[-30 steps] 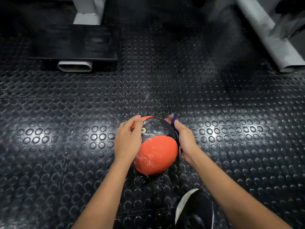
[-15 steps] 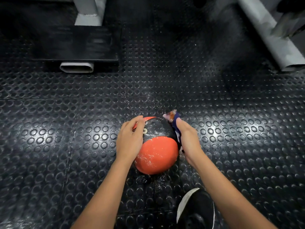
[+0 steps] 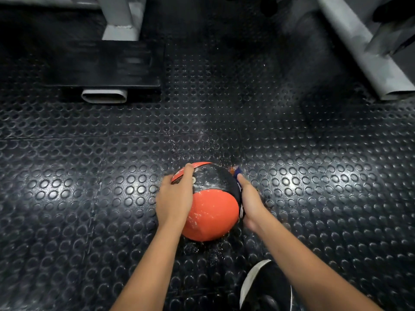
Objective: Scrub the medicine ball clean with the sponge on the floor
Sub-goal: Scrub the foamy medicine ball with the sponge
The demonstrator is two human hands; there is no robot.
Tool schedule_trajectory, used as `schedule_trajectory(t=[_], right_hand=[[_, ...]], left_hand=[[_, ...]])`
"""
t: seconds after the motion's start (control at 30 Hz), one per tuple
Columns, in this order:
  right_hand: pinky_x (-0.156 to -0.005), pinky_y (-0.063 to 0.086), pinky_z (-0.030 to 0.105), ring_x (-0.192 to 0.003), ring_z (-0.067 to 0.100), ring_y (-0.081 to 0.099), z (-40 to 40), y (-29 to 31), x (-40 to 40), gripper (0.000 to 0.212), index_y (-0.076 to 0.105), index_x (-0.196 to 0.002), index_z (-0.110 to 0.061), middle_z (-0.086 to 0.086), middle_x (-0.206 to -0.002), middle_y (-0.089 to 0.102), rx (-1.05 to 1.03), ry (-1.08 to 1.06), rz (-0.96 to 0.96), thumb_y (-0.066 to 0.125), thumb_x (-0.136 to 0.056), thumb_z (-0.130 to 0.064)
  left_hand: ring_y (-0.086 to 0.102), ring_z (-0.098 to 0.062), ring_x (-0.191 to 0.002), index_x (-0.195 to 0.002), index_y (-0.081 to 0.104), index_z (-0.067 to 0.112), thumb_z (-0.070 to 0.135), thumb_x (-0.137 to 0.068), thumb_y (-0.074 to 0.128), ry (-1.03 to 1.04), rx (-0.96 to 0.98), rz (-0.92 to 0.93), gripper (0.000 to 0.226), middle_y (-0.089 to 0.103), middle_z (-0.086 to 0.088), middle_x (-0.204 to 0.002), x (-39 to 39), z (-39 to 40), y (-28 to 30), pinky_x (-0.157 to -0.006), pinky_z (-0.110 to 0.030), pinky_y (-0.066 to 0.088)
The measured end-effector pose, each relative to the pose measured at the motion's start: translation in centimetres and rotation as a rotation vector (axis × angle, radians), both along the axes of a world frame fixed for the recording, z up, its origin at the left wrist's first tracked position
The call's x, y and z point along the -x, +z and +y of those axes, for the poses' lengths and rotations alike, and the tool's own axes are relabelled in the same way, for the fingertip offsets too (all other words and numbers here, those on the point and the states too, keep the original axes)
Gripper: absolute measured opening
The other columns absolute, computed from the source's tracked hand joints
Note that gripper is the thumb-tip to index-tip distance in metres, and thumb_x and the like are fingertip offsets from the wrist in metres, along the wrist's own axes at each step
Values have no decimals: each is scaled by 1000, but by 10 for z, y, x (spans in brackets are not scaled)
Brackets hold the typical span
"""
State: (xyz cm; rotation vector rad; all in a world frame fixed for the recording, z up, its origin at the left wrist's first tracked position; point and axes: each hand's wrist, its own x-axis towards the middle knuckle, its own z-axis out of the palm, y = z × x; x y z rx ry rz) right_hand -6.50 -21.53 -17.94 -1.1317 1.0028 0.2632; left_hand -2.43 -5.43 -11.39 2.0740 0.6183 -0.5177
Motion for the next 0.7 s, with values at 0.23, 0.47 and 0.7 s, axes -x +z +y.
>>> schedule_trajectory(t=[0.23,0.47,0.7], right_hand=[[-118,25,22,-134,-3,34,19,7,17,54,36,-160,-20,-26,-136,38,200,-193,-280,40,-111,-41],[-104,30,13,-119,-9,47,29,26,20,38,49,-148,-33,-28,-135,51,424,-172,-320,40,-111,-40],[-114,45,42,-130,19,60,24,7,22,38,69,-123,-37,-8,-129,71,612,54,-457,41,-103,-54]], left_hand=[[52,-14,-128,-141,60,38,74,-90,51,-124,256,-204,63,57,14,-139,-6,17,-4,-98,-39,38],[52,4,-91,-86,59,40,52,-109,37,215,226,-220,34,60,20,-97,5,-8,4,-91,-35,33],[57,-18,-125,-127,67,45,55,-102,46,252,133,-239,34,64,13,-135,17,-16,-20,-100,-42,46]])
